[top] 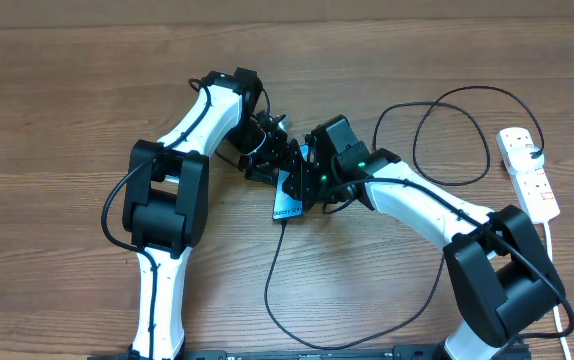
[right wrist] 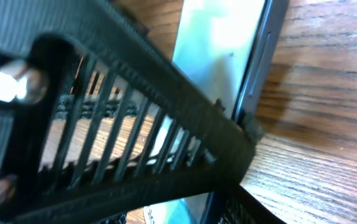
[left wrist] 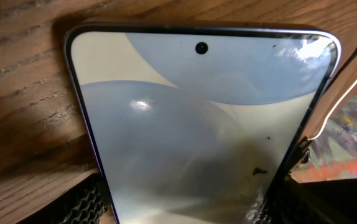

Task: Plug charger to phone and switch on socket
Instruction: 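Grasp the phone edge with the right gripper and lift it upright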

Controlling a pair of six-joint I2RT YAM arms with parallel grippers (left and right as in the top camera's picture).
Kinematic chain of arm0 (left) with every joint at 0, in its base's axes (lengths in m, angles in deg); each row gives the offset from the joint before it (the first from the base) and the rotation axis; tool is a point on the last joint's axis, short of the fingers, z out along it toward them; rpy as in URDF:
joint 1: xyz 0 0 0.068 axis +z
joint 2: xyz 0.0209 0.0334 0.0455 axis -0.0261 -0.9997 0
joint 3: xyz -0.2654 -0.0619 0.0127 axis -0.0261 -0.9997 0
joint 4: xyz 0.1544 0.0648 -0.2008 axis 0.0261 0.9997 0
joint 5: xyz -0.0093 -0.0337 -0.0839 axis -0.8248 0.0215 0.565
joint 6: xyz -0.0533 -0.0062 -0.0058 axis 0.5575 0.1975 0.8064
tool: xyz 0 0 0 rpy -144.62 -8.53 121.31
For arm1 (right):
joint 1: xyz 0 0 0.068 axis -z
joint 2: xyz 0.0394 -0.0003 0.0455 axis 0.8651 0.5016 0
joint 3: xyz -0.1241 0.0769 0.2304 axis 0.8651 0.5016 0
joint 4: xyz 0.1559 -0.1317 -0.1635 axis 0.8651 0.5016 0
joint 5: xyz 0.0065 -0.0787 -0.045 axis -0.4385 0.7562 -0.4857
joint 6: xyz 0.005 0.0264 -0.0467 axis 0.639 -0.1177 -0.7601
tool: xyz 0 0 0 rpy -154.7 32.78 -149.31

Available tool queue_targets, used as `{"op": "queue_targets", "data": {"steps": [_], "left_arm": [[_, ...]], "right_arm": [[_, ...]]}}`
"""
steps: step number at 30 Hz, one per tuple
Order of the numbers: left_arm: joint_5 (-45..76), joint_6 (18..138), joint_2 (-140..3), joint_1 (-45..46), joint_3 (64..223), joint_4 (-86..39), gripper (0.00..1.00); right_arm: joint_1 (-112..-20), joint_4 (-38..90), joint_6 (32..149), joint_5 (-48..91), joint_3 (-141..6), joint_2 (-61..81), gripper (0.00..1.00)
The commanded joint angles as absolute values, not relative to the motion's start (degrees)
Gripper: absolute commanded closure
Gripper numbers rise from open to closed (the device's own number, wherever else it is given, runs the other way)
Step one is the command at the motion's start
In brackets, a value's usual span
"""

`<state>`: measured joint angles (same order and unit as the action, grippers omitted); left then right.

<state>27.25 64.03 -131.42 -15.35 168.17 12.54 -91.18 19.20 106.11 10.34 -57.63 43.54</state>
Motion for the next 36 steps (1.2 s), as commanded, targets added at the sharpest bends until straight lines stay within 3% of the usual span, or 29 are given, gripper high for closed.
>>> {"op": "queue_targets", "data": {"steps": [1, 7, 16, 19, 36], "left_arm": [[31.4, 62.9, -131.7, -15.4, 168.7, 12.9, 0.32], [34.0, 62.1, -131.7, -15.4, 168.7, 13.0, 0.31], [33.9, 62.1, -131.7, -15.4, 168.7, 13.7, 0.31], [33.9, 62.0, -131.7, -15.4, 168.7, 13.7, 0.26], [33.9, 61.0, -131.7, -13.0, 168.7, 15.3, 0.10]], "right_arm": [[-91.3, 18.1, 107.0, 12.0, -57.1, 44.0, 0.54], [-91.4, 17.7, 108.5, 12.0, -57.1, 45.4, 0.56], [-91.4, 16.8, 108.5, 9.3, -57.1, 45.6, 0.89], [-91.4, 16.9, 110.0, 8.9, -57.1, 45.6, 0.96], [-88.0, 19.4, 107.1, 3.0, -57.1, 42.3, 0.96]]}}
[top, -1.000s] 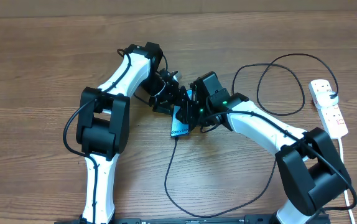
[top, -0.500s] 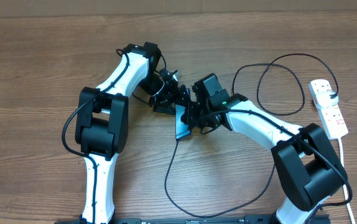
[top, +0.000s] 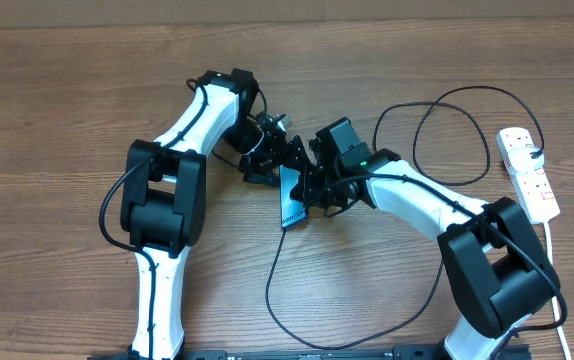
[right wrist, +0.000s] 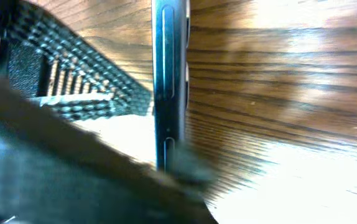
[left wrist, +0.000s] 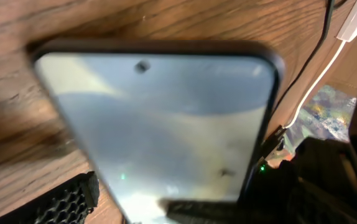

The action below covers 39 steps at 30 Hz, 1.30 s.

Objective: Plug charger to phone and switch on socket

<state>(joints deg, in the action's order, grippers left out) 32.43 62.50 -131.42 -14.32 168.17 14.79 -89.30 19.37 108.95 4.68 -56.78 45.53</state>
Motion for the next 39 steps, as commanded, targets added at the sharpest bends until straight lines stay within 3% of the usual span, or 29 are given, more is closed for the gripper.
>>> {"op": "queue_targets", "data": {"steps": [1, 7, 10, 22, 39], "left_arm": [[33.9, 61.0, -131.7, -12.5, 168.7, 15.4, 0.08], [32.4, 61.0, -131.7, -10.7, 168.7, 16.3, 0.06], [29.5, 61.0, -131.7, -10.6, 168.7, 16.3, 0.00], [18.2, 61.0, -131.7, -10.7, 168.7, 13.8, 0.00], [14.2, 64.1, -131.7, -10.7, 168.7, 5.7, 0.01]], "right_arm": [[-87.8, 19.8, 106.5, 3.0, -57.1, 41.5, 0.96], [-87.5, 25.3, 106.2, 9.0, -57.1, 37.9, 0.96], [-87.5, 29.0, 104.6, 12.3, -57.1, 37.6, 0.96], [-87.5, 40.9, 104.1, 24.5, -57.1, 37.6, 0.96], [-87.5, 43.7, 104.0, 34.3, -57.1, 37.6, 0.96]]}}
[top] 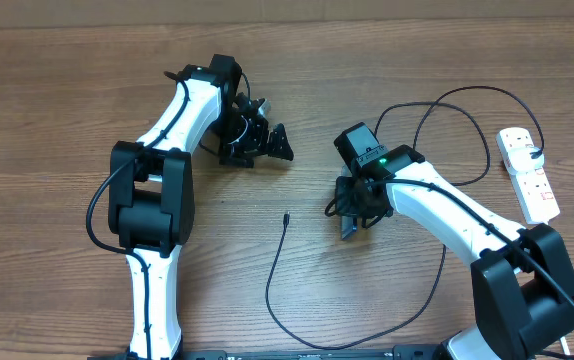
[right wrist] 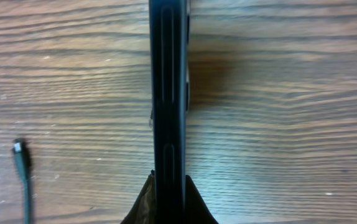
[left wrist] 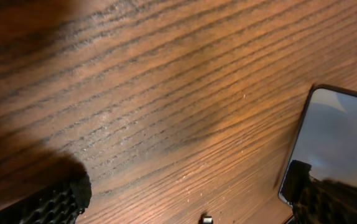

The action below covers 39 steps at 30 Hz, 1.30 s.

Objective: Plug charger to phone and switch on socket

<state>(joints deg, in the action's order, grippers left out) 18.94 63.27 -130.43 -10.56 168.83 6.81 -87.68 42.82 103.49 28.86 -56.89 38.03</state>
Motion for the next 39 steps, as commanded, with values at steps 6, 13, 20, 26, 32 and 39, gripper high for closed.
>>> {"op": "queue_targets", "data": {"steps": [6, 13, 20, 26, 32, 39], "left_arm": [[14.2, 64.1, -131.7, -10.7, 168.7, 5.7, 0.00], [14.2, 64.1, -131.7, -10.7, 168.7, 5.7, 0.00], [14.2, 64.1, -131.7, -10.7, 168.7, 5.7, 0.00], [14.2, 64.1, -131.7, -10.7, 168.7, 5.7, 0.00], [14.2, 64.1, -131.7, -10.7, 168.7, 5.7, 0.00], [14.2, 64.1, -131.7, -10.7, 168.7, 5.7, 0.01]], "right_arm": [[-87.5, 46.5, 104.1, 36.2, -57.1, 37.6, 0.96], [-87.6, 48.5, 104.1, 36.2, -57.1, 37.6, 0.96], [-87.7, 50.0, 104.1, 35.5, -57.1, 37.6, 0.95], [-87.9, 50.2, 104.1, 35.6, -57.1, 37.6, 0.89], [-87.9, 48.9, 104.1, 35.6, -57.1, 37.6, 0.72], [-87.9, 47.5, 104.0, 35.7, -57.1, 37.6, 0.72]]}}
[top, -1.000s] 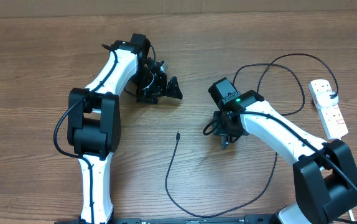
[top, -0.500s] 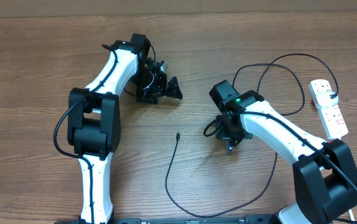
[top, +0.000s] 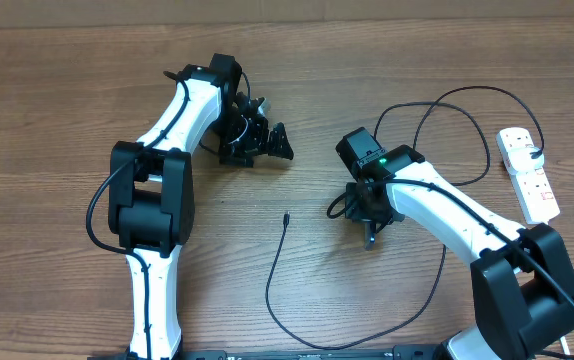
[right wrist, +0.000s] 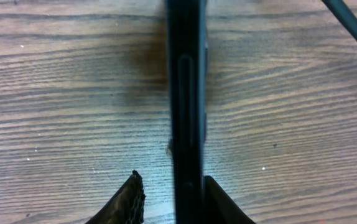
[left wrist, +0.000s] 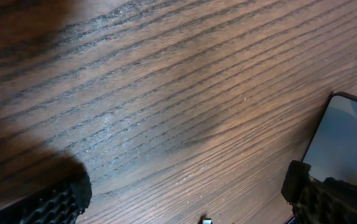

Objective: Plug charger to phone and switch on socket

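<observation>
The phone (right wrist: 186, 93) stands on its long edge, seen edge-on in the right wrist view. It is between the fingers of my right gripper (right wrist: 172, 182). The jaws are open: the right finger (right wrist: 219, 199) touches the phone and the left finger (right wrist: 129, 199) stands apart from it. In the overhead view that gripper (top: 367, 218) covers most of the phone. The phone's screen (left wrist: 347, 143) shows at the right of the left wrist view. The black cable's plug (top: 285, 215) lies free on the table. My left gripper (top: 267, 143) is open and empty. The white socket strip (top: 529, 175) lies far right.
The black cable (top: 272, 300) runs from the plug in a wide loop along the near table. It passes behind my right arm and coils (top: 457, 130) toward the socket strip. Bare wooden table (top: 67, 100) lies around both arms.
My right gripper's left finger, which was against the phone, now stands apart from it. The gripper and phone have shifted slightly right. The left arm and the plug have not moved.
Both grippers were at the phone mid-table, with the plug at its lower end. The phone was then tilted up between them. Later my left gripper was open at the far centre-left and my right held the phone on edge further right. Now the right jaws have parted.
</observation>
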Controlling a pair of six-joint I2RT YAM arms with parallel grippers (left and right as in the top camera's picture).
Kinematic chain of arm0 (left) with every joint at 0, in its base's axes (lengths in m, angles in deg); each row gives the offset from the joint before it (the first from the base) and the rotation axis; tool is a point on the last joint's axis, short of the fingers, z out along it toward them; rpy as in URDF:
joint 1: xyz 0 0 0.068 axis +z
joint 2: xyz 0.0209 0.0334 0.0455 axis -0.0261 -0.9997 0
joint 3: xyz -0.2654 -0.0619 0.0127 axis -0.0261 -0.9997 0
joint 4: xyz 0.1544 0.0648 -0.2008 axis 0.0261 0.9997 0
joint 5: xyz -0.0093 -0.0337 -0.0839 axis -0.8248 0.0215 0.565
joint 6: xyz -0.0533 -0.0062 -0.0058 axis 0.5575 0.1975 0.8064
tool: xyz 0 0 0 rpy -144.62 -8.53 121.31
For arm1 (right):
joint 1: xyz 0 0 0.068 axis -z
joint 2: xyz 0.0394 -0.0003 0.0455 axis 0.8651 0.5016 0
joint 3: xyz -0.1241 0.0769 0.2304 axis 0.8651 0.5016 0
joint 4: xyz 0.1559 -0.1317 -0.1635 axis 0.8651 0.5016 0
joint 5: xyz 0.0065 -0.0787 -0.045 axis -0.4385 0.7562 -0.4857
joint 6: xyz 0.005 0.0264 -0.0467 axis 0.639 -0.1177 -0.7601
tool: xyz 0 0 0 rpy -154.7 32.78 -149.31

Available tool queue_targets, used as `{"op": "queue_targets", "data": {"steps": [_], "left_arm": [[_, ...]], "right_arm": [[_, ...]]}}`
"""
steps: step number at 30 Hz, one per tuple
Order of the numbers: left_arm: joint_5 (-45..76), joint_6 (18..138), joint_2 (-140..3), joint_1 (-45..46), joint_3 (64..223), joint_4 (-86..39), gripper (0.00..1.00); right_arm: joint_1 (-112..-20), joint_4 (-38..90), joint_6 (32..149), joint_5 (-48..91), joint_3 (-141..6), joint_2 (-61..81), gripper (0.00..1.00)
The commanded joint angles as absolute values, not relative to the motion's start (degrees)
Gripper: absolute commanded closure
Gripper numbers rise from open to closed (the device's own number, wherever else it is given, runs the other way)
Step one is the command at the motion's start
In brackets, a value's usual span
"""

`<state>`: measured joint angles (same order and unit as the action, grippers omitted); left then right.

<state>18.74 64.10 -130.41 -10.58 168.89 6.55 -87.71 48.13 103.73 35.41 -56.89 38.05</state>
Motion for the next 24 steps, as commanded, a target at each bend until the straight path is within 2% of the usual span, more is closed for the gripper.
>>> {"op": "queue_targets", "data": {"steps": [1, 17, 24], "left_arm": [[14.2, 64.1, -131.7, -10.7, 168.7, 5.7, 0.00], [14.2, 64.1, -131.7, -10.7, 168.7, 5.7, 0.00], [14.2, 64.1, -131.7, -10.7, 168.7, 5.7, 0.00]], "right_arm": [[-87.9, 47.3, 104.0, 36.0, -57.1, 37.6, 0.72], [-87.9, 45.6, 104.0, 40.1, -57.1, 37.6, 0.73], [-87.9, 44.3, 104.0, 40.1, -57.1, 37.6, 0.68]]}}
